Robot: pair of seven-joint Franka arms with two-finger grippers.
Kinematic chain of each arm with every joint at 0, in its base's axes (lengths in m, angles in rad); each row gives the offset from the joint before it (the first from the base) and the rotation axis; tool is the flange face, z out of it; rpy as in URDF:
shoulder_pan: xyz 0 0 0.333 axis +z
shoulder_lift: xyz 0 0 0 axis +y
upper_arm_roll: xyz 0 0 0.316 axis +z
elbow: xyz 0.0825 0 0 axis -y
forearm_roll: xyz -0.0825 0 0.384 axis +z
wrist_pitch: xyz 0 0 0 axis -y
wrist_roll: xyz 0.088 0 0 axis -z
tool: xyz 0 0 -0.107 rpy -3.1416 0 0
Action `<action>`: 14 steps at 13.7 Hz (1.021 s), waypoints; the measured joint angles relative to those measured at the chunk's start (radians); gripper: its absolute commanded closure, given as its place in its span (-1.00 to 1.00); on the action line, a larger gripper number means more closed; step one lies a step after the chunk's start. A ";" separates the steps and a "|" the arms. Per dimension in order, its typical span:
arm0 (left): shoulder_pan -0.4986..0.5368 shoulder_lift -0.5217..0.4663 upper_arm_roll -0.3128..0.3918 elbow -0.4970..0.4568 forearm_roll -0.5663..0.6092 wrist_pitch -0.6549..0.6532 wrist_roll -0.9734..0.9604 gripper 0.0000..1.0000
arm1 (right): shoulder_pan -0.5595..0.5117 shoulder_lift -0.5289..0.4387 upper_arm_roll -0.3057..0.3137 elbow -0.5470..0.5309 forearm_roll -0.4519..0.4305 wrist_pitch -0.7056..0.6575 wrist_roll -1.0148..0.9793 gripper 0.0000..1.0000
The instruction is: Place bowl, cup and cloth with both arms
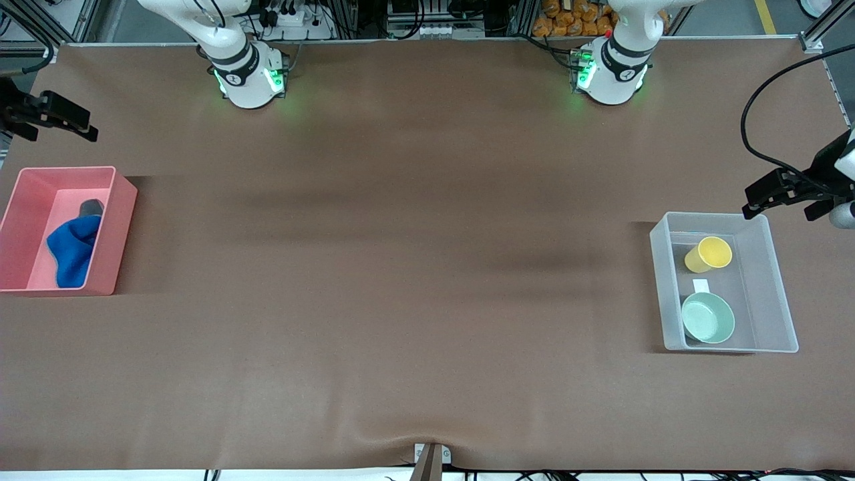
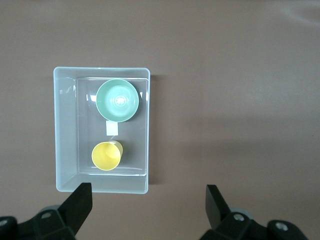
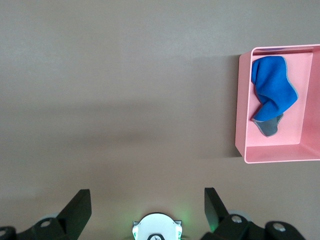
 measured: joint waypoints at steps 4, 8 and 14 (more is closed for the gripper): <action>-0.018 -0.020 0.017 -0.008 0.000 -0.062 -0.009 -1.00 | 0.001 0.015 0.004 0.000 0.000 0.009 -0.001 -1.00; -0.014 -0.066 0.025 -0.008 0.000 -0.178 -0.009 -1.00 | 0.001 0.015 0.004 0.001 0.000 0.010 -0.002 -1.00; -0.018 -0.097 0.022 -0.008 0.000 -0.231 -0.009 -1.00 | 0.001 0.015 0.003 0.001 0.000 0.011 -0.002 -1.00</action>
